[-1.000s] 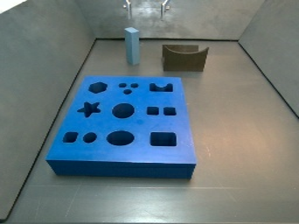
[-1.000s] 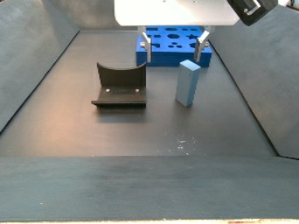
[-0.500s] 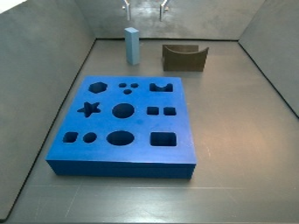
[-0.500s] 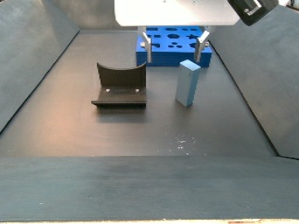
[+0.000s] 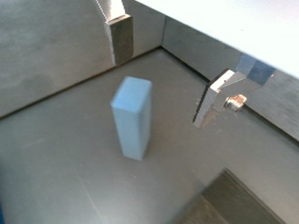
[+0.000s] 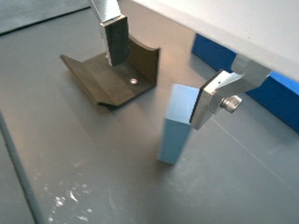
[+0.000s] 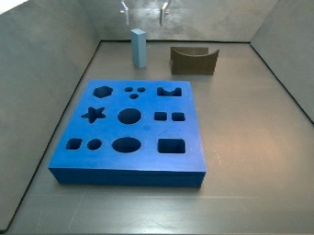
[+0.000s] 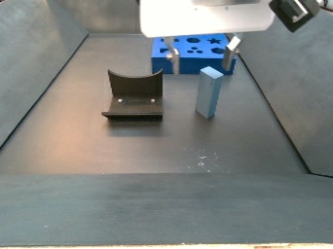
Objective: Pick up the rectangle object. Move to above the board. Insert the rectangle object.
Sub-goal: Pick up the rectangle object.
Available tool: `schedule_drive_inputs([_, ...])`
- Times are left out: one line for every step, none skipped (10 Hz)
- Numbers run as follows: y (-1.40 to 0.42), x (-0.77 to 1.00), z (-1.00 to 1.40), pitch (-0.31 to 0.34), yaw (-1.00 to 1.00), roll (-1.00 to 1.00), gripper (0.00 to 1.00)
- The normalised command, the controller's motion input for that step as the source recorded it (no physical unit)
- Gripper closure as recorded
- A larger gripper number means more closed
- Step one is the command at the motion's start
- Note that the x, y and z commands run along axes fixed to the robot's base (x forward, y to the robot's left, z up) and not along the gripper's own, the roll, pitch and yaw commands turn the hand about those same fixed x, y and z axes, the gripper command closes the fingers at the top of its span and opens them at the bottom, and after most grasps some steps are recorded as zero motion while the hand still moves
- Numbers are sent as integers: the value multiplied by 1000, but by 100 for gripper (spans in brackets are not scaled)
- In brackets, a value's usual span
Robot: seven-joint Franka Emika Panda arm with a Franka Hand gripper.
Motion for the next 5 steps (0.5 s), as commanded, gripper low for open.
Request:
schedule_drive_inputs([0, 0, 0, 20, 0, 0, 0])
schedule_drive_inputs([-326, -437, -271, -29, -120, -34, 0])
schedule_drive_inputs([-697, -526, -363, -86, 0, -63, 0])
schedule_drive_inputs([-194, -77, -271, 0, 954, 0, 0])
schedule_drive_inputs([0, 0, 0, -114, 829, 0, 0])
